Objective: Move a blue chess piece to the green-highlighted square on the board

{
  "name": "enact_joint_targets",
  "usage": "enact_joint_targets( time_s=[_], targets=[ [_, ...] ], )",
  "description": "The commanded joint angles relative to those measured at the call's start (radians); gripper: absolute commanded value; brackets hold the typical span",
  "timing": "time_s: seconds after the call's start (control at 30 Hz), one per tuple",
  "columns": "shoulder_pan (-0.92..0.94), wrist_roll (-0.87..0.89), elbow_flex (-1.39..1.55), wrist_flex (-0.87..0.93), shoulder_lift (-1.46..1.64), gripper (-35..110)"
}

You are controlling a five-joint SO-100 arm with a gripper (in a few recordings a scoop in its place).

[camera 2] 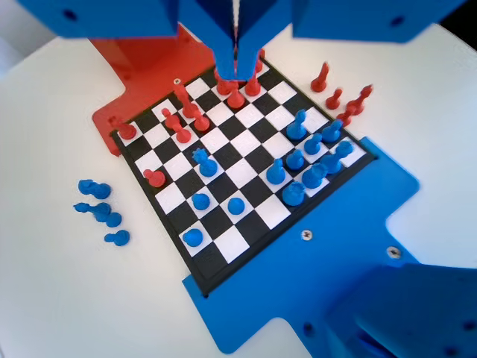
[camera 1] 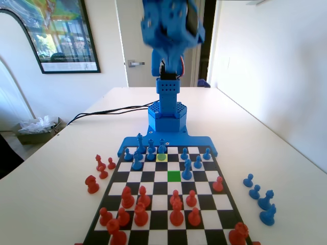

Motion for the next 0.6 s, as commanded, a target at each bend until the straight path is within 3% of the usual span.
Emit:
enact_joint_targets(
  time_s=[0.0,0.57],
  targets=[
    [0.026,-0.023,0.049,-0.060,0.002,1],
    [0.100,-0.044,0.267,-0.344,-0.140,5]
  ],
)
